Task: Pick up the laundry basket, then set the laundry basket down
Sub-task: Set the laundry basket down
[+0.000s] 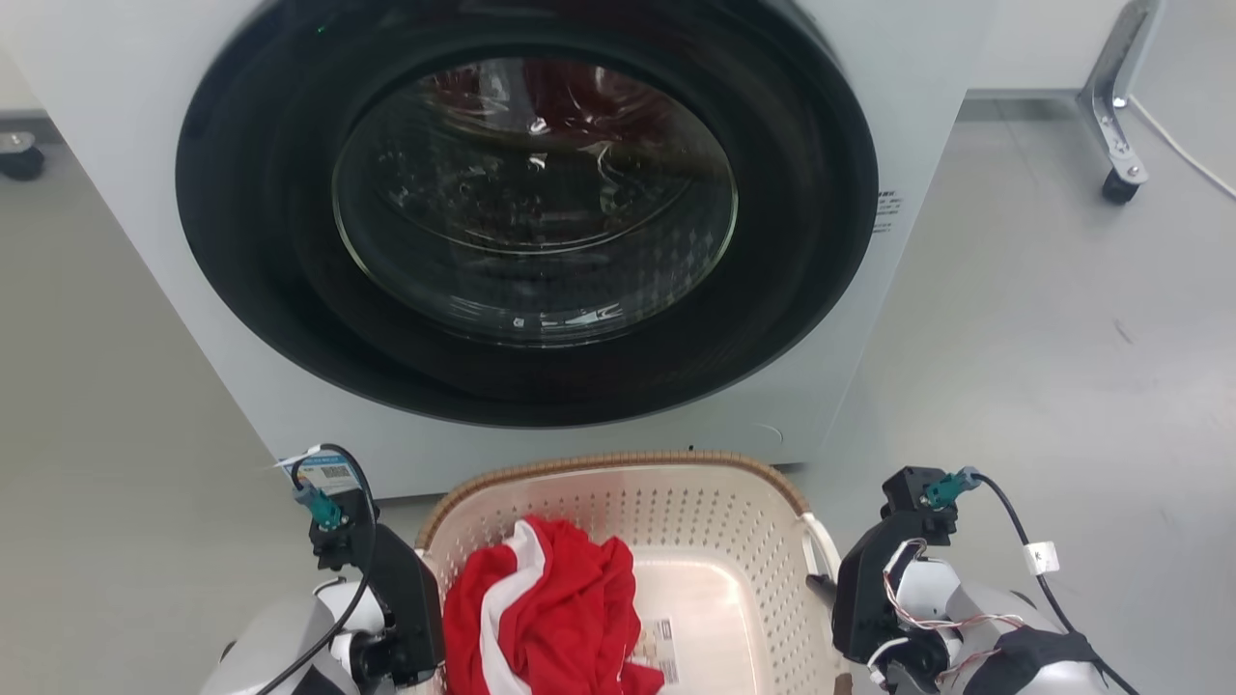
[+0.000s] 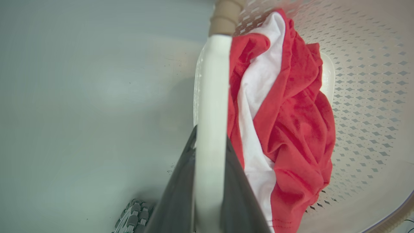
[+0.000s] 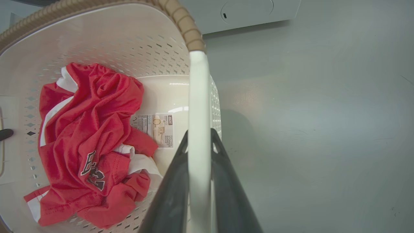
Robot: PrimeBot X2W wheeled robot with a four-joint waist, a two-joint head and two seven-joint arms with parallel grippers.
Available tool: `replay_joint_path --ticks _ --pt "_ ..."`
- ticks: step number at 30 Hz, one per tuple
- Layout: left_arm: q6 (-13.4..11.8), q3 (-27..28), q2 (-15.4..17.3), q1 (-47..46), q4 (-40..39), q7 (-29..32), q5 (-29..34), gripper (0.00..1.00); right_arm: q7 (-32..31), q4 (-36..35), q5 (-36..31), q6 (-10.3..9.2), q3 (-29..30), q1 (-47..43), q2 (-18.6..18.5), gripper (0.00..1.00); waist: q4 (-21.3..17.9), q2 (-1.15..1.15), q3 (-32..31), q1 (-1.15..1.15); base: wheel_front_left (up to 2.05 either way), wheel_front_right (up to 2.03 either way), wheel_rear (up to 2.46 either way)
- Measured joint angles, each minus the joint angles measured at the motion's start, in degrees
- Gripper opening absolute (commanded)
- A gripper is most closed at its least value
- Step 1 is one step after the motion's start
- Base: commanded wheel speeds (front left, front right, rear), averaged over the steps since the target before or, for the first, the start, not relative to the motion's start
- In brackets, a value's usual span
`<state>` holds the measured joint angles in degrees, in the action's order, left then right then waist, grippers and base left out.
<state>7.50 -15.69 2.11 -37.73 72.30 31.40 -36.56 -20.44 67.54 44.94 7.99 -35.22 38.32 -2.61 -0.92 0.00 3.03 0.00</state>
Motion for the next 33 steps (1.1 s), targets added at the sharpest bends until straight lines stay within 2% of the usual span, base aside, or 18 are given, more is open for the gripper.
replay_joint_path --ticks 14,33 --pt "0.01 -0.74 -0.05 -5.6 -3.63 -8.44 1.55 0.0 6.93 -0.7 -1.24 0.0 -0.07 5.82 -1.4 0.0 0.14 0.0 8.45 0.01 0.0 0.0 0.0" --pt "-0.58 -2.27 -0.31 -7.59 -4.02 -16.73 3.04 0.0 13.5 -0.22 -3.33 -0.22 -0.96 10.47 -1.52 0.0 0.71 0.0 22.27 0.01 0.0 0.0 0.0"
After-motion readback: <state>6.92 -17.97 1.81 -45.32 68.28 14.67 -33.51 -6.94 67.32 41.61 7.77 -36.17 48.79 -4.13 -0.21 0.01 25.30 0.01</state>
